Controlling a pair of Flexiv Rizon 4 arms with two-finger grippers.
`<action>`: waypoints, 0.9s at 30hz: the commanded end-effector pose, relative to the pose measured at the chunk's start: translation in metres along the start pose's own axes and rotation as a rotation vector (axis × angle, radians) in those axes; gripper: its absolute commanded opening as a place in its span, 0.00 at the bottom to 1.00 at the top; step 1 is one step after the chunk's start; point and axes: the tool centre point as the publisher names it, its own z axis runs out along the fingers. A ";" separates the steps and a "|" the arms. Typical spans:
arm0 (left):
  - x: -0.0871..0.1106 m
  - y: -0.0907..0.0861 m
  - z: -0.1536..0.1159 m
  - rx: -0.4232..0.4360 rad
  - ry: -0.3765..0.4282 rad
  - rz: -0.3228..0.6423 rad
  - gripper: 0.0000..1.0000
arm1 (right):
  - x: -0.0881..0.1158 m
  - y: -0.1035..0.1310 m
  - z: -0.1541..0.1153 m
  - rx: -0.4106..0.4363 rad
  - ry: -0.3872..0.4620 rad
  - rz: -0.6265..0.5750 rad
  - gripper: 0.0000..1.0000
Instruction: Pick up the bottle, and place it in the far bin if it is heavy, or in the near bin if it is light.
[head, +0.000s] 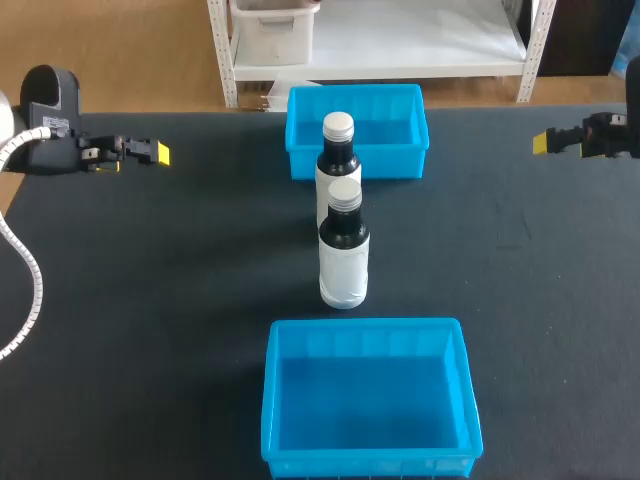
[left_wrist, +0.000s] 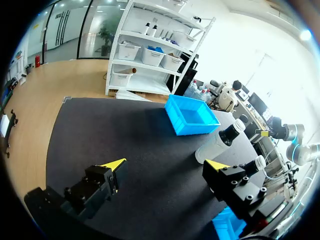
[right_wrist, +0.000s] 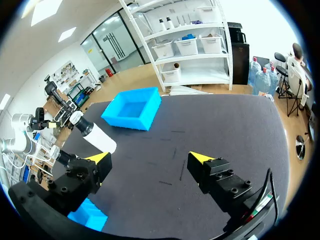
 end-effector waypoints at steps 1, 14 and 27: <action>0.000 0.000 0.000 0.000 0.000 0.000 1.00 | 0.000 0.001 0.000 0.003 -0.001 0.001 1.00; 0.000 0.000 0.000 0.000 0.000 0.000 1.00 | -0.001 -0.003 0.003 -0.056 0.035 -0.115 1.00; 0.000 0.000 0.000 0.000 0.000 0.000 1.00 | 0.006 0.001 -0.002 -0.587 0.279 -0.752 1.00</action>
